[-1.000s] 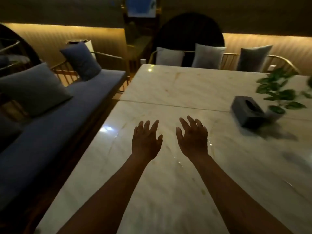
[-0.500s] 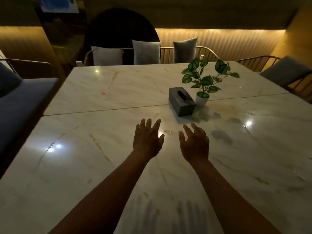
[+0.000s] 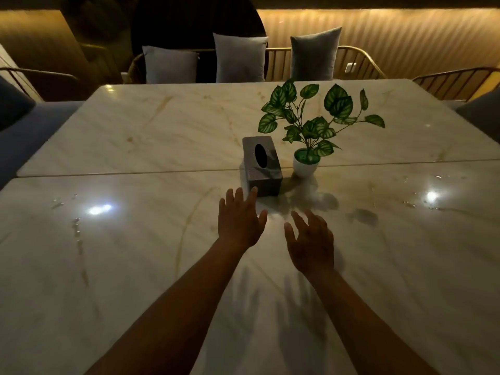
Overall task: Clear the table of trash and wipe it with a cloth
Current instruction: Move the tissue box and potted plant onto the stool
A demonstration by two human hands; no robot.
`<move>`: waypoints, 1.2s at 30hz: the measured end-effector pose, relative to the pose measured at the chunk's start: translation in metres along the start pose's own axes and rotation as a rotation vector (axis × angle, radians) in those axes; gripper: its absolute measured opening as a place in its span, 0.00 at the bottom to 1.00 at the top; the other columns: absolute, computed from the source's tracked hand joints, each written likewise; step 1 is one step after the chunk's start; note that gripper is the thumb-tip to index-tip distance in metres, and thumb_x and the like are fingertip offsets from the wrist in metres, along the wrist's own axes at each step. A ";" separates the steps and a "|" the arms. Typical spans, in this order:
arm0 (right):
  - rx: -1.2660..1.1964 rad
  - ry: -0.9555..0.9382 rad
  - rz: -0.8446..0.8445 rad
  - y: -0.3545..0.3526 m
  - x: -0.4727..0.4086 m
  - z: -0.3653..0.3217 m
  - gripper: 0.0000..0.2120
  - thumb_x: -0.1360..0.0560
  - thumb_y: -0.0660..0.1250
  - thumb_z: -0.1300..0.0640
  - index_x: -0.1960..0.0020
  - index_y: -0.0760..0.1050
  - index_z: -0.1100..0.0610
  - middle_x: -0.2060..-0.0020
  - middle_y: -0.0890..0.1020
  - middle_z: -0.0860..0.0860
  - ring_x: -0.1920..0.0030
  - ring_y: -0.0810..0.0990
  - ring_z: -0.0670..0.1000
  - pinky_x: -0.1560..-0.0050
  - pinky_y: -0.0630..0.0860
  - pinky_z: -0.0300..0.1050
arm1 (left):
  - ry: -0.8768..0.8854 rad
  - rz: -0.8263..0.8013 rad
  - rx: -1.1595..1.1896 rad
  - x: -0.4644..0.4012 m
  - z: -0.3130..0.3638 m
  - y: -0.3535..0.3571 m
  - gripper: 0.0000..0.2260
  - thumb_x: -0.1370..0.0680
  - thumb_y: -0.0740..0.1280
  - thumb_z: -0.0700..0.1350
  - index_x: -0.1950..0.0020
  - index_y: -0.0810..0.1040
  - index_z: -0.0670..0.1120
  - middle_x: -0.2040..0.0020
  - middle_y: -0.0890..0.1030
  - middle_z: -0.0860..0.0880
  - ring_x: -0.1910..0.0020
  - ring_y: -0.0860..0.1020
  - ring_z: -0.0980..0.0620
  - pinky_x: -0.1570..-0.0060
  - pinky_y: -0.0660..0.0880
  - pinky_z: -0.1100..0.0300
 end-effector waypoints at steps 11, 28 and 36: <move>0.009 -0.001 -0.233 0.093 -0.137 0.056 0.27 0.19 0.51 0.39 0.21 0.54 0.44 0.21 0.54 0.51 0.23 0.52 0.58 0.26 0.56 0.59 | -0.277 -0.042 0.103 -0.160 0.030 0.068 0.47 0.27 0.59 0.75 0.19 0.40 0.55 0.19 0.42 0.38 0.22 0.43 0.31 0.27 0.50 0.32; 0.035 -0.022 -0.345 0.106 -0.136 0.058 0.27 0.21 0.57 0.38 0.25 0.61 0.46 0.28 0.65 0.54 0.31 0.65 0.59 0.35 0.67 0.56 | -0.341 0.234 0.006 -0.115 0.000 0.056 0.35 0.34 0.67 0.72 0.36 0.68 0.51 0.32 0.64 0.36 0.43 0.70 0.35 0.48 0.71 0.46; -0.105 -0.200 -0.033 0.032 -0.056 -0.035 0.25 0.21 0.55 0.40 0.27 0.68 0.47 0.28 0.70 0.52 0.28 0.66 0.57 0.31 0.66 0.58 | -0.410 0.324 -0.050 0.023 -0.066 0.004 0.34 0.34 0.66 0.68 0.34 0.69 0.51 0.32 0.64 0.37 0.44 0.69 0.37 0.50 0.74 0.48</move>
Point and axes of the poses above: each hand's wrist, its own x-axis away from the middle knuckle, its own y-axis out of the palm, z = x × y, the point moved 9 cm from there along -x, towards the middle knuckle
